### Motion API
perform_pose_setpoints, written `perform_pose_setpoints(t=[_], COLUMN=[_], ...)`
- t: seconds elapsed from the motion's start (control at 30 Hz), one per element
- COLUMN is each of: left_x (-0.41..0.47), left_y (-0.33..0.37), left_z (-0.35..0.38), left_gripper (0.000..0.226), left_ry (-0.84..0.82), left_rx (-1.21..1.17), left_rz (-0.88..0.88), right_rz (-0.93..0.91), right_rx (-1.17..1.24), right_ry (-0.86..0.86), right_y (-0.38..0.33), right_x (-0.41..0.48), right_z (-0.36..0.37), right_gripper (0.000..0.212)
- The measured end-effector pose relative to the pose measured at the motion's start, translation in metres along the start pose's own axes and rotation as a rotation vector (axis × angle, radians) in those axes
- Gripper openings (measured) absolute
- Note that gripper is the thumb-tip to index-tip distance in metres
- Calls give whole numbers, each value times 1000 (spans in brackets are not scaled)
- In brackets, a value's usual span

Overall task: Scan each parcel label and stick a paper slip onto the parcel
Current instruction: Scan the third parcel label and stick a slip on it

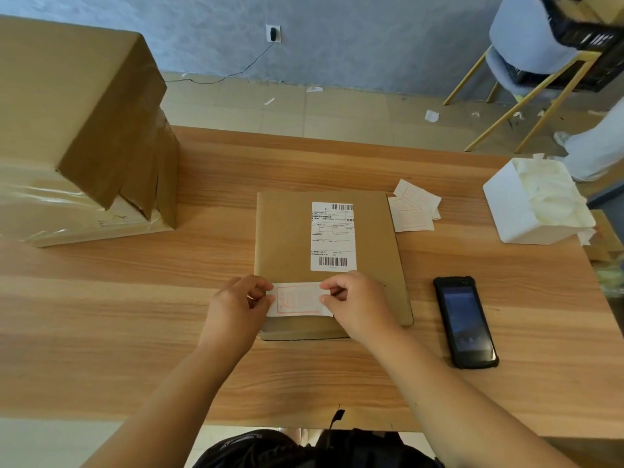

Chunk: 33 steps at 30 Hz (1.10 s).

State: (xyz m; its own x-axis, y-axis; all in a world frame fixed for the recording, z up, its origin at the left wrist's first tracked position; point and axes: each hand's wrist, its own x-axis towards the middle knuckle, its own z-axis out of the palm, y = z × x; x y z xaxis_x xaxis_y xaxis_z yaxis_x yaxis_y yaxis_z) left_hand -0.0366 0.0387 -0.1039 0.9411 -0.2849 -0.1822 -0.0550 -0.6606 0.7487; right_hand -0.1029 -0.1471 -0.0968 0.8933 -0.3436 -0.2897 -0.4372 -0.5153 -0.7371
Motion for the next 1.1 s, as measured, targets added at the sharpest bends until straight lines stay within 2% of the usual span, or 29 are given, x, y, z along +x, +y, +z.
perform_pose_setpoints(t=[0.27,0.4,0.53,0.67,0.8,0.9,1.0,1.1], left_x=[-1,-2,0,2,3,6,15,32], left_y=[-3,-7,-15,-24,-25,-24,-20,-11], left_z=[-3,-6,-9,-13,-14,-17,-19,-16], left_gripper=[15,33,46,49,49,35,12,4], left_ry=[3,-63,-125,-198,-224,-168,-73,-11], left_rx=[144,227,333,330,263,163,94,29], left_rz=[136,170,210,214,220,214,170,45], right_rz=[-49,-118,-230,-226,-187,-158,-136,-83], right_rx=[-334,-371,-475,-486,-375,-299,-170,-142], right_ry=[-12,-30,-25,-18,-37,-58,15,108], right_y=[-3,4,15,24,27,26,22,21], right_x=[1,-3,-9,-14,-13,-8,0,19], right_z=[-5,-2,3,-5,-14,-25,-44,-67], right_gripper=[21,46,44,45,47,37,13,3])
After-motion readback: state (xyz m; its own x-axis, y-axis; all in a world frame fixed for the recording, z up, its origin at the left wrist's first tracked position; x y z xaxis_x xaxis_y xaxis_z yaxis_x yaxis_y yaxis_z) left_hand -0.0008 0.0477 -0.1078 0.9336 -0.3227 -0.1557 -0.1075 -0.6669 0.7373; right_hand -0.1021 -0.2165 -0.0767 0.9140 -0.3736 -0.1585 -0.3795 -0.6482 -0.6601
